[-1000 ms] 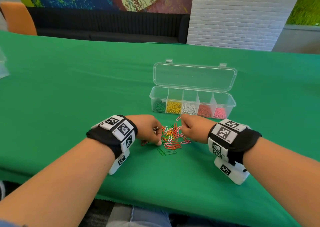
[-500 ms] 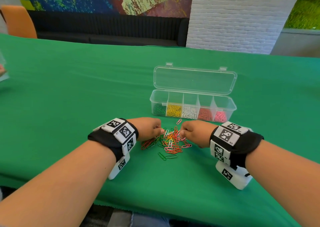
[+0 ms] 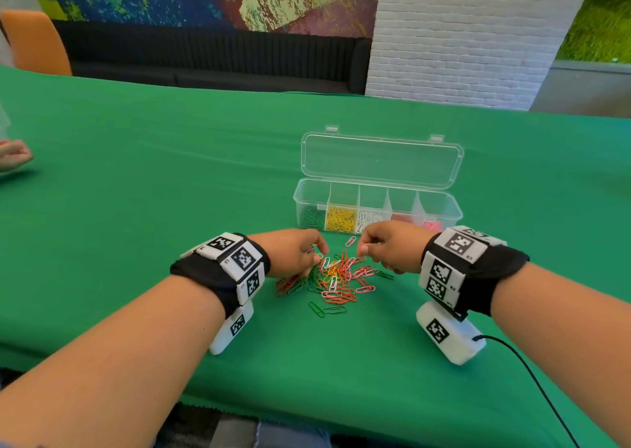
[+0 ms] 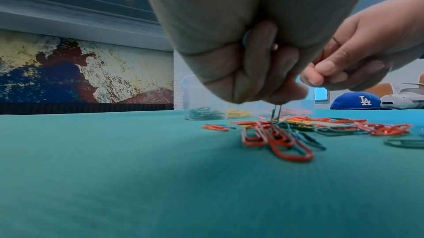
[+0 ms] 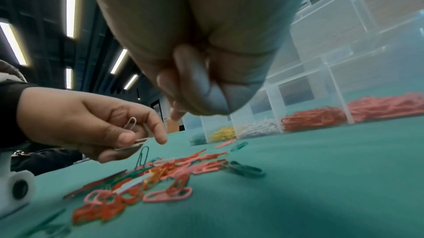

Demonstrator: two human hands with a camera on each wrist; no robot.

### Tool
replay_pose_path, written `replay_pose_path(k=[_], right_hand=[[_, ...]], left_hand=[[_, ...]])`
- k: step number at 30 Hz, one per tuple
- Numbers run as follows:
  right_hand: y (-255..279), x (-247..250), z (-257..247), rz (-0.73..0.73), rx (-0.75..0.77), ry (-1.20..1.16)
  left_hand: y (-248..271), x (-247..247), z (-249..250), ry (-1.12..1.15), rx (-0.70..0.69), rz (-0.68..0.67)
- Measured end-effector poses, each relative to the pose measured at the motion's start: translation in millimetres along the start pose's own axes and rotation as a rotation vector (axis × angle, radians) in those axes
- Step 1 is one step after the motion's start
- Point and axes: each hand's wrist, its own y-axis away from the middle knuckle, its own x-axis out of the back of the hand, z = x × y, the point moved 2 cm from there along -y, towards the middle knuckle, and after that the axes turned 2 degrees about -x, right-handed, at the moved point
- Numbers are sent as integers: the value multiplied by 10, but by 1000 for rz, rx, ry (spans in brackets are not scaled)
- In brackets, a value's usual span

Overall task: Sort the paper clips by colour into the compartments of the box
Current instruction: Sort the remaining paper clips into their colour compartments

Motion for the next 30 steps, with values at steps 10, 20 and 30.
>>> replay_pose_path(k=[10, 20, 30], right_hand=[[-78, 16, -255, -5, 66, 285], [-227, -149, -381, -106, 243, 542], [-278, -139, -294, -59, 228, 481]], left_hand=[[3, 20, 44, 60, 88, 12], [-38, -10, -6, -101, 137, 2], [-52, -12, -27, -75, -26, 28]])
